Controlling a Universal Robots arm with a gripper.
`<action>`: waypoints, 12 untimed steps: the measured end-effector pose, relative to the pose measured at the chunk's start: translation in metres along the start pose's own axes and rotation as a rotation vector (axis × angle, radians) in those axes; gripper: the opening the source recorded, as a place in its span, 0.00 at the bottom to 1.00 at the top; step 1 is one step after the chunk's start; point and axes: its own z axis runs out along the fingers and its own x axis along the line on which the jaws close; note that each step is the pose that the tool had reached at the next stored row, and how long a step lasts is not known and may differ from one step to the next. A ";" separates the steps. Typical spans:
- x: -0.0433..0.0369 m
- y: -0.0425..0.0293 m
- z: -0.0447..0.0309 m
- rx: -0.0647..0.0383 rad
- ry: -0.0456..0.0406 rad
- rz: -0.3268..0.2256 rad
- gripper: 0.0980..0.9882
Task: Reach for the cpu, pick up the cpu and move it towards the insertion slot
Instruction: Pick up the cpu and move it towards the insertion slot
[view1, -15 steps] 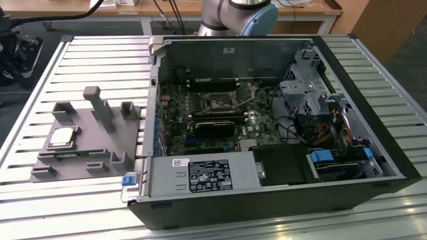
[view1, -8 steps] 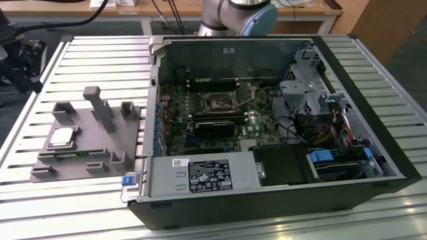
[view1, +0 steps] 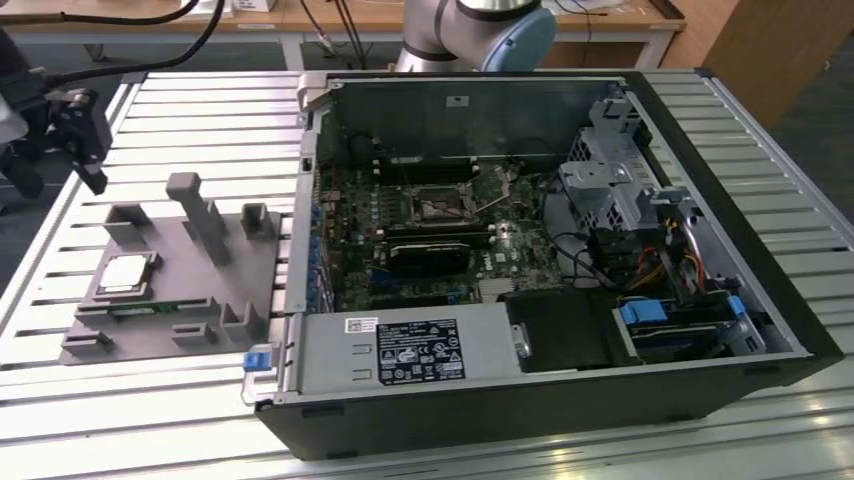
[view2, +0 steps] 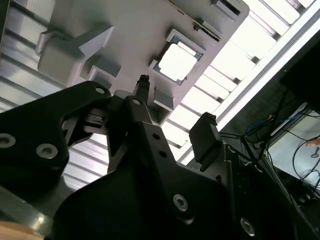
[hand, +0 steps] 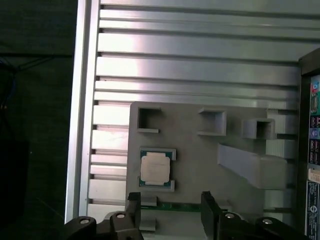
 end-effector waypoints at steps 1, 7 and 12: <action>0.0007 -0.0005 0.0018 0.000 0.0000 -0.001 0.55; 0.0044 -0.0027 0.0128 0.000 0.0000 -0.005 0.81; 0.0069 -0.0046 0.0217 0.000 0.0001 -0.005 0.81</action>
